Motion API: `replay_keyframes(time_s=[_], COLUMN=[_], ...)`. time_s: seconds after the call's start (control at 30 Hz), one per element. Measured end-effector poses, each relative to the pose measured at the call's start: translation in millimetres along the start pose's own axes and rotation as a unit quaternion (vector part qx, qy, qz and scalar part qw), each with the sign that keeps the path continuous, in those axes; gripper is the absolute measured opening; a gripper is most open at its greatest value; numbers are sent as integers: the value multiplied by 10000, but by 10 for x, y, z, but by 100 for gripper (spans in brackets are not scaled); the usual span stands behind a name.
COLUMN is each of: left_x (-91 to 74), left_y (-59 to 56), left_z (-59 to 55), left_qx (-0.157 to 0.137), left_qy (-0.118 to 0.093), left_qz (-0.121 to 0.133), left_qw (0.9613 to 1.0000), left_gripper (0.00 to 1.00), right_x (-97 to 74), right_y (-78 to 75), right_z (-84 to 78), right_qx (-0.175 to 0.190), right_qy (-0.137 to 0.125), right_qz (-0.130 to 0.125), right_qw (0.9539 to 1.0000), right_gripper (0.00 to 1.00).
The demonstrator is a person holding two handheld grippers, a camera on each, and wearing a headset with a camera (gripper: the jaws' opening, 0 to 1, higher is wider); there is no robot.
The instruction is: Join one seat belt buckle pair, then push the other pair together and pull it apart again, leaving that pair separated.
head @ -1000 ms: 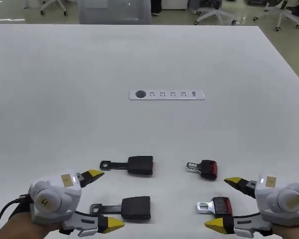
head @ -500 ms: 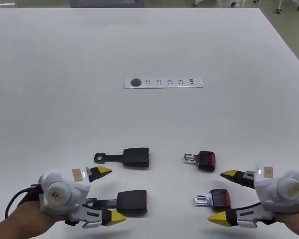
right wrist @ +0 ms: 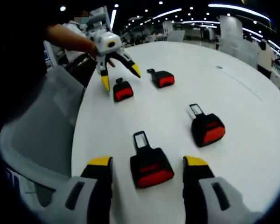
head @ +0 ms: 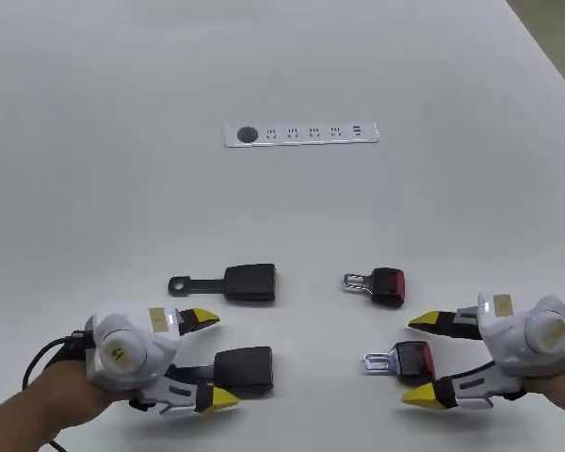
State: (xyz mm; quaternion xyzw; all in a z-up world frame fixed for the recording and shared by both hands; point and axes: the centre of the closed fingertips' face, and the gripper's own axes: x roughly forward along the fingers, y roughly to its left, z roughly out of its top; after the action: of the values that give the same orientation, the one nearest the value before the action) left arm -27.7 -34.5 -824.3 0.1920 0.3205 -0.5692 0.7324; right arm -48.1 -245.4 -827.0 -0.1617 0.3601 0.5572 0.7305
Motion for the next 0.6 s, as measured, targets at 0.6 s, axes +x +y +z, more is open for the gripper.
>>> replay_keyframes(time_s=[0.6], left_x=[104], left_y=[-103], left_z=[-57], left_qx=[441], left_qy=[242], left_qz=[-326], left_qw=[9982], left_gripper=[50], right_x=[-22], right_y=[31], right_z=[-119], right_qx=[-430], right_qy=[407], right_qz=[356], right_qw=[9976], right_gripper=[48])
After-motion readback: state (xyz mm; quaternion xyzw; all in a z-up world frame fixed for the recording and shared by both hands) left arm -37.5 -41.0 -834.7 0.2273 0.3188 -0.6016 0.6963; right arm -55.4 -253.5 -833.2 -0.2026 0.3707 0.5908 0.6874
